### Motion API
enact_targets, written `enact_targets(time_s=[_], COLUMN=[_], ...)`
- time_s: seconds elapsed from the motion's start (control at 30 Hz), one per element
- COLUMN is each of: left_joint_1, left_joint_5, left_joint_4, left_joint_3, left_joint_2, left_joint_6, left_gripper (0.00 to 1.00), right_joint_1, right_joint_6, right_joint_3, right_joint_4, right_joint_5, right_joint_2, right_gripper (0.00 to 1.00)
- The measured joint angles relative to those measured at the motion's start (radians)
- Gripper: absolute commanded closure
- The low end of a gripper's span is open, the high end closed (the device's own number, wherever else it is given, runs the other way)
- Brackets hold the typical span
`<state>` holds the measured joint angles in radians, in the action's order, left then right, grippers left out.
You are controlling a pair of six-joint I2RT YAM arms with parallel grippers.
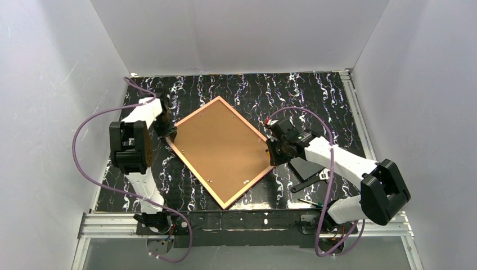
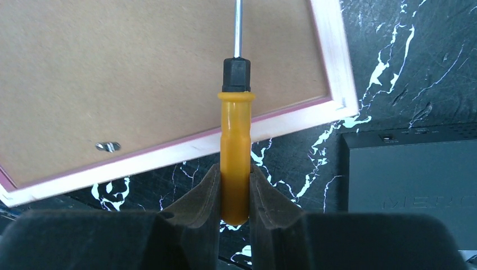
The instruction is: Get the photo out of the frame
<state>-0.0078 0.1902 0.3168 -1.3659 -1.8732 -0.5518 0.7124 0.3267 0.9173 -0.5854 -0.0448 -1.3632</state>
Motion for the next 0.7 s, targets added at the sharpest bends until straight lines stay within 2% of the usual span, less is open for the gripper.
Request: enact_targets(time_s=[0.03, 0.07, 0.1, 0.17, 0.27, 0.43, 0.57, 0.7], left_joint_1=[0.013, 0.031, 0.053, 0.093, 0.138, 0.125, 0.053, -0.065], left_joint_5=[-0.008, -0.021, -0.036, -0.079, -0.167, -0.351, -0.472, -0.514], left_joint_4=[0.012, 0.031, 0.047, 0.06, 0.057, 0.026, -0.011, -0.059], left_joint_3=[-0.03, -0.068, -0.101, -0.13, -0.083, 0.238, 0.509, 0.644], left_joint_2=[-0.024, -0.052, -0.07, -0.075, -0.005, 0.32, 0.583, 0.675], left_joint_6=[0.009, 0.02, 0.028, 0.037, 0.027, -0.063, -0.182, -0.271], left_gripper=[0.38, 0.25, 0.17, 0.11, 0.09, 0.1, 0.1, 0.16], right_joint_1=[0.0, -0.002, -0.003, -0.005, -0.006, -0.006, -0.006, -0.008], right_joint_6=[-0.002, -0.003, -0.006, -0.01, -0.013, -0.013, -0.017, -0.039], right_joint_3=[0.003, 0.007, 0.01, 0.01, 0.01, 0.01, 0.01, 0.017], right_joint_4=[-0.003, -0.006, -0.011, -0.016, -0.019, -0.015, -0.008, -0.012], right_joint_5=[0.0, 0.0, 0.0, 0.0, 0.0, 0.012, 0.023, 0.01], right_joint_2=[-0.006, -0.013, -0.019, -0.024, -0.026, -0.033, -0.052, -0.093], right_gripper=[0.99, 0.99, 0.99, 0.99, 0.99, 0.99, 0.99, 0.99])
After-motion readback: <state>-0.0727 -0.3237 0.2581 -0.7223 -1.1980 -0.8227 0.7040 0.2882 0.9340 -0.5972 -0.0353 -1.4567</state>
